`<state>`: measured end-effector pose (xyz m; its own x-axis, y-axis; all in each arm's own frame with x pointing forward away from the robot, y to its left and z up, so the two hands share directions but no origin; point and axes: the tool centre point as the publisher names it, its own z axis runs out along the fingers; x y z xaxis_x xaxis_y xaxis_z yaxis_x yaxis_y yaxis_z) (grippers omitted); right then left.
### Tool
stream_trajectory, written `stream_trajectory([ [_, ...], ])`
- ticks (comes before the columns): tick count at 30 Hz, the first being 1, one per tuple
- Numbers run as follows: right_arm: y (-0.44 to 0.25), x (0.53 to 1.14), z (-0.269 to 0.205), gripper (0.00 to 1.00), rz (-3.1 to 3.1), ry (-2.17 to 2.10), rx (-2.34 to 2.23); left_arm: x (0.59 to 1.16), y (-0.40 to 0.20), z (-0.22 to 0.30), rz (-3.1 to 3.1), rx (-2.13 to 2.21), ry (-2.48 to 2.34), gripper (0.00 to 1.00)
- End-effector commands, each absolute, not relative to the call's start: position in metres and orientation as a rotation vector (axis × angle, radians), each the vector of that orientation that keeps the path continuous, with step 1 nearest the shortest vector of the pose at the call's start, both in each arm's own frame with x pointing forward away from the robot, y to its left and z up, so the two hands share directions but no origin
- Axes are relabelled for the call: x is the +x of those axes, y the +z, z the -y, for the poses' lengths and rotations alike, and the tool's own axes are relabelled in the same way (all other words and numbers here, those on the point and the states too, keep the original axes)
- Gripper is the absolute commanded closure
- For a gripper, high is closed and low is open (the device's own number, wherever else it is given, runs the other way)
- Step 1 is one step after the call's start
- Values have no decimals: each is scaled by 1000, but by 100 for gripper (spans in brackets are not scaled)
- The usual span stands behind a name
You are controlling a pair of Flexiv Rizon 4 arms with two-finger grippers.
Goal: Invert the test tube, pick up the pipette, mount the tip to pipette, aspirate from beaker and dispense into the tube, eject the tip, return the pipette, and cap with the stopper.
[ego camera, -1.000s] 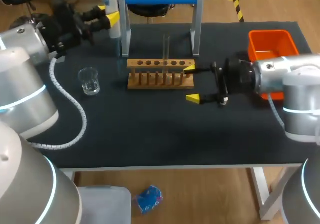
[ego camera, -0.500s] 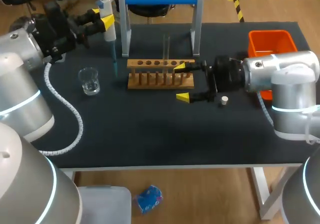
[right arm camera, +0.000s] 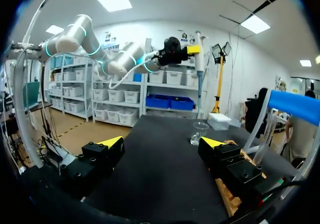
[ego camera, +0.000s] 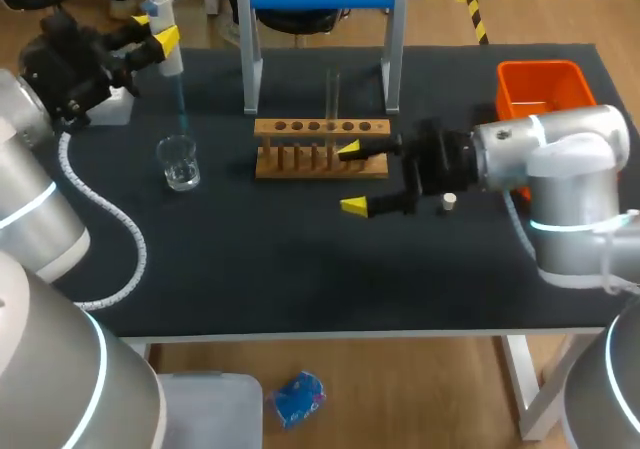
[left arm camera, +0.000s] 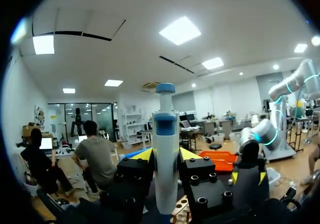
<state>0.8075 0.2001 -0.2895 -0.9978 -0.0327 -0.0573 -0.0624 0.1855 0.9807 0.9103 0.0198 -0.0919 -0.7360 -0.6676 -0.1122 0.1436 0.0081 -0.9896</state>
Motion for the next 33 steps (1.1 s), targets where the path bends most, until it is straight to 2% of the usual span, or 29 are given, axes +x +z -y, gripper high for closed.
stream_trajectory([
  [1,-306,813,-247,0,-2420,1957,-54,909,-93,-27,-1704,-510,-1799,100],
  [17,-336,835,-346,0,-2389,1931,-4,909,-102,-39,-1723,-470,-1828,100],
  [26,-352,849,-377,0,-2429,1838,82,908,-107,-48,-1703,-475,-1836,100],
  [33,-355,851,-384,0,-2433,1846,93,908,-109,-48,-1713,-471,-1833,100],
])
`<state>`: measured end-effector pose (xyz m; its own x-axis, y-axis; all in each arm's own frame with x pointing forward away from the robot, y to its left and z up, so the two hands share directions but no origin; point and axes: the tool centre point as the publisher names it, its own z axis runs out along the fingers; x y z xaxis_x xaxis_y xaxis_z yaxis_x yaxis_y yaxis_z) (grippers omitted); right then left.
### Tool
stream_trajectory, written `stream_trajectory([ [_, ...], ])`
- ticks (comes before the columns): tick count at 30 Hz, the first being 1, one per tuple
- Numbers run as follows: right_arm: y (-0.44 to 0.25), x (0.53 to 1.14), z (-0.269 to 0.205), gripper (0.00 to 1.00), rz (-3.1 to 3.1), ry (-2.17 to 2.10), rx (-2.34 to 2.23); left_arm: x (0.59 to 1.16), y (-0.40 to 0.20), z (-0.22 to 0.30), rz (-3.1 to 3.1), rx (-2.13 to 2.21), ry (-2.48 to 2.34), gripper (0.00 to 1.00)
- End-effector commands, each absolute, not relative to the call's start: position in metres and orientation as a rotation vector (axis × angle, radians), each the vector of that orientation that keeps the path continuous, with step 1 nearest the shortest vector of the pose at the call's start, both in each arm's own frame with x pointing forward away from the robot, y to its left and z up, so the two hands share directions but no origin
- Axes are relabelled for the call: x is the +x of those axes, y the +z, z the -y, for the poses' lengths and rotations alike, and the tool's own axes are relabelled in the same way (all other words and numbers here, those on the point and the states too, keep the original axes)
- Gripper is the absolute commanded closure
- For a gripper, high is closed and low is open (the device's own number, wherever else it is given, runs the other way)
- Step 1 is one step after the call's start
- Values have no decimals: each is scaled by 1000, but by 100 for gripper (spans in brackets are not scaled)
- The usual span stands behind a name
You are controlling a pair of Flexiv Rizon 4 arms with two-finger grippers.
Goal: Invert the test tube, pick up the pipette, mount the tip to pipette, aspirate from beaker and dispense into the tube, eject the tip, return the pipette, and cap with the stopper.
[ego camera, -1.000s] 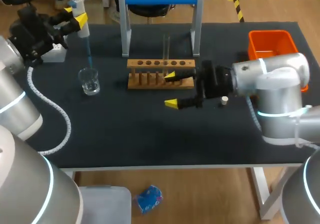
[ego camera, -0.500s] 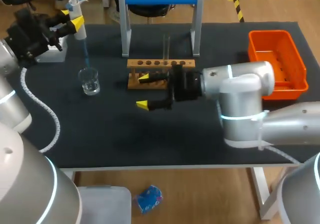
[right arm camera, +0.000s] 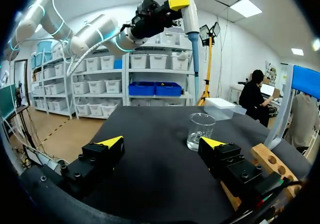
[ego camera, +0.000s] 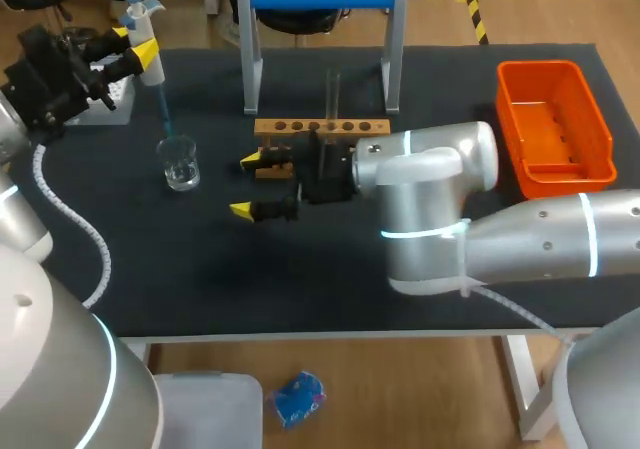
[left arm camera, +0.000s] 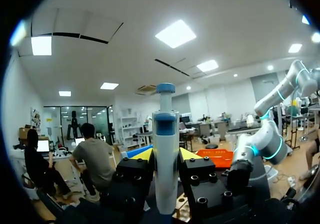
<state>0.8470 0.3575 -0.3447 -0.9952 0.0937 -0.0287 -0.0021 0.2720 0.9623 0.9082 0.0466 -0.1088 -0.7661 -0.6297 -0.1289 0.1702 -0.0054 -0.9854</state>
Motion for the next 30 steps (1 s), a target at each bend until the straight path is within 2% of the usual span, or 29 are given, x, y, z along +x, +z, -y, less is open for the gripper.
stream_trajectory([
  [1,-355,851,-384,0,-2433,1846,93,908,-109,-48,-1713,-471,-1833,100],
  [16,-355,851,-384,0,-2433,1846,93,912,-109,-44,-1705,-457,-1830,100],
  [30,-355,851,-384,0,-2433,1846,93,923,-135,-41,-1707,-473,-1824,100],
])
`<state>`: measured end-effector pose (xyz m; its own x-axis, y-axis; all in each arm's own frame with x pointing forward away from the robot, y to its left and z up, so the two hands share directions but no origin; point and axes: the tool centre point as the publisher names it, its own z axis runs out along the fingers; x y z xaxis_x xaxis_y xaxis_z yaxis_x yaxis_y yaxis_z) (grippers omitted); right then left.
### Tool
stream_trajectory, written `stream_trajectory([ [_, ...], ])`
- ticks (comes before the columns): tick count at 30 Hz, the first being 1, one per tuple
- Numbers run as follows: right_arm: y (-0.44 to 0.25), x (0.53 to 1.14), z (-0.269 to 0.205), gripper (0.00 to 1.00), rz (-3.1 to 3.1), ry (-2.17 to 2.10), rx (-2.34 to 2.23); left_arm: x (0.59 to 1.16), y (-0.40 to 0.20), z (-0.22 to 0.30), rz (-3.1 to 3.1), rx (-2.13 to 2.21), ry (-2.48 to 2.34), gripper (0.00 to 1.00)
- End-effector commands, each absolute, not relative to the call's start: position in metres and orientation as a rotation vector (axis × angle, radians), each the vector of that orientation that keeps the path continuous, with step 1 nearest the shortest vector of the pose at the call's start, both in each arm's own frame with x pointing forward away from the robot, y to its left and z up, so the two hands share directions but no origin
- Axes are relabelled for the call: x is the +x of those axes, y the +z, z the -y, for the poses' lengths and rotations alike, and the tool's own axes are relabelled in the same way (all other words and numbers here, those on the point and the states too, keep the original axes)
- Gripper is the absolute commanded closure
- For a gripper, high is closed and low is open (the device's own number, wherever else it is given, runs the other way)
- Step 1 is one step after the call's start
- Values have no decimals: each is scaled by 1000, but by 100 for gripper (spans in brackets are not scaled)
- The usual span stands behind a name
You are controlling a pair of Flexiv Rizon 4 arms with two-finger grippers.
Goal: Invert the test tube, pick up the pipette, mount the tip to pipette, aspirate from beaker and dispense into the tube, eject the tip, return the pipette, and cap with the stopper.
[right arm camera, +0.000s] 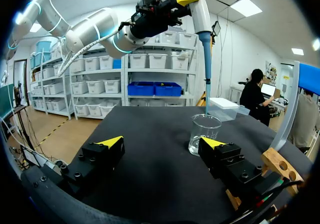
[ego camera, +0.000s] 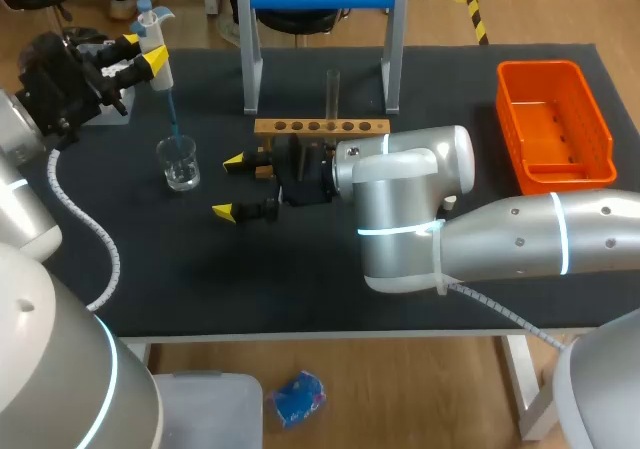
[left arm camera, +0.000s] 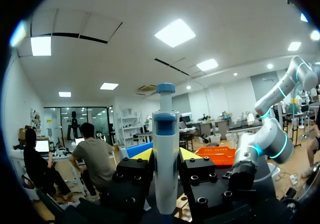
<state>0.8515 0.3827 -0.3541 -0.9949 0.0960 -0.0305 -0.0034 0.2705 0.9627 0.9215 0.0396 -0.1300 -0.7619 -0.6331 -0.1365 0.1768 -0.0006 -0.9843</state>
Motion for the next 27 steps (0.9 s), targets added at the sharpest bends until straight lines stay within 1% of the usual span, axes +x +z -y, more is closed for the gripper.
stream_trajectory([
  [1,-355,851,-384,0,-2433,1846,93,923,-136,-42,-1709,-474,-1822,100],
  [15,-355,851,-384,0,-2433,1846,93,928,-167,-53,-1733,-533,-1839,100],
  [27,-355,851,-384,0,-2433,1846,93,932,-179,-48,-1724,-554,-1858,100],
])
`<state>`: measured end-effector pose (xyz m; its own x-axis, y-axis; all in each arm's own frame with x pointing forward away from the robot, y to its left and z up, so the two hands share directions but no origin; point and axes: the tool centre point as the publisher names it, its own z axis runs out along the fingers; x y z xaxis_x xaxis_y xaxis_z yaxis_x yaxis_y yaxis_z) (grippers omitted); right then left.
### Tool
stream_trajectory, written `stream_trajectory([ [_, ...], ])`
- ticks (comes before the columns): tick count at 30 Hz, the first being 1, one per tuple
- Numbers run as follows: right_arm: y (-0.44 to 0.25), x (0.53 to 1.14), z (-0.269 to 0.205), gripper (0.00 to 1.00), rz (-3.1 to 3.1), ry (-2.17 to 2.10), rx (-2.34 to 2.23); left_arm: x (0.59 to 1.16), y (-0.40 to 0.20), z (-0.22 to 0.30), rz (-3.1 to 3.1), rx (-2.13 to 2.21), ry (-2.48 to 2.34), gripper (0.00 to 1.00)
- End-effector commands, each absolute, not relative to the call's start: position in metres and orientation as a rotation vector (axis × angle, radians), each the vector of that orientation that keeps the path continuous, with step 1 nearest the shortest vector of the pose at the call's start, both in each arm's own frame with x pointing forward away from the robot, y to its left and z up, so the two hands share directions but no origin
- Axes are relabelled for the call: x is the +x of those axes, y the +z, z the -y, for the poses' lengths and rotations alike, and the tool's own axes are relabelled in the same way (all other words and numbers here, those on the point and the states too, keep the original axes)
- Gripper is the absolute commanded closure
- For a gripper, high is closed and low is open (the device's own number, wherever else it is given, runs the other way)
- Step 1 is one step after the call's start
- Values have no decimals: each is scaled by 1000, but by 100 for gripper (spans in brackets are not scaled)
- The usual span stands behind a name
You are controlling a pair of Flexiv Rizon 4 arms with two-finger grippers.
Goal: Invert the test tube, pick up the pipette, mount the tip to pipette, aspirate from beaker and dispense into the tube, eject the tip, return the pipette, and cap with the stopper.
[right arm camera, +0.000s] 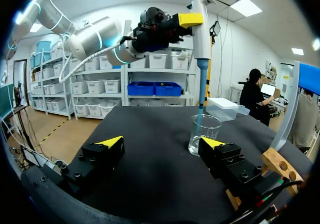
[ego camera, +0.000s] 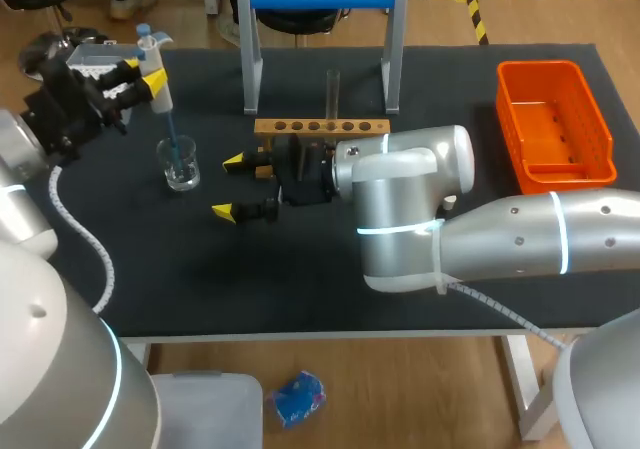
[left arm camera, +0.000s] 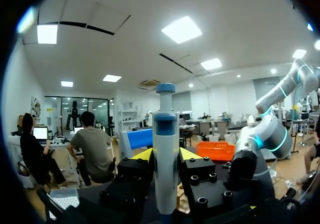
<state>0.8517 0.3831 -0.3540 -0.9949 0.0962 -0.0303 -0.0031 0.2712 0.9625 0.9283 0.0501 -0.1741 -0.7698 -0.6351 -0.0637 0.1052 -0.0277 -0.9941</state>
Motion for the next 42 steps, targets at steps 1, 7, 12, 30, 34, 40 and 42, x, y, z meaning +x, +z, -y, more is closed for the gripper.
stream_trajectory([
  [1,-355,851,-384,0,-2433,1846,93,933,-180,-48,-1725,-558,-1859,100],
  [7,-355,851,-384,0,-2433,1846,93,936,-186,-49,-1722,-568,-1858,100],
  [12,-355,851,-384,0,-2433,1846,93,940,-193,-52,-1715,-576,-1854,100],
  [30,-355,851,-384,0,-2433,1846,93,949,-208,-56,-1730,-599,-1845,100],
  [34,-355,851,-384,0,-2433,1846,93,949,-209,-56,-1733,-605,-1842,100],
  [40,-355,851,-384,0,-2433,1846,93,949,-209,-56,-1740,-603,-1844,100],
  [42,-355,851,-384,0,-2433,1846,93,949,-209,-56,-1740,-603,-1844,100],
])
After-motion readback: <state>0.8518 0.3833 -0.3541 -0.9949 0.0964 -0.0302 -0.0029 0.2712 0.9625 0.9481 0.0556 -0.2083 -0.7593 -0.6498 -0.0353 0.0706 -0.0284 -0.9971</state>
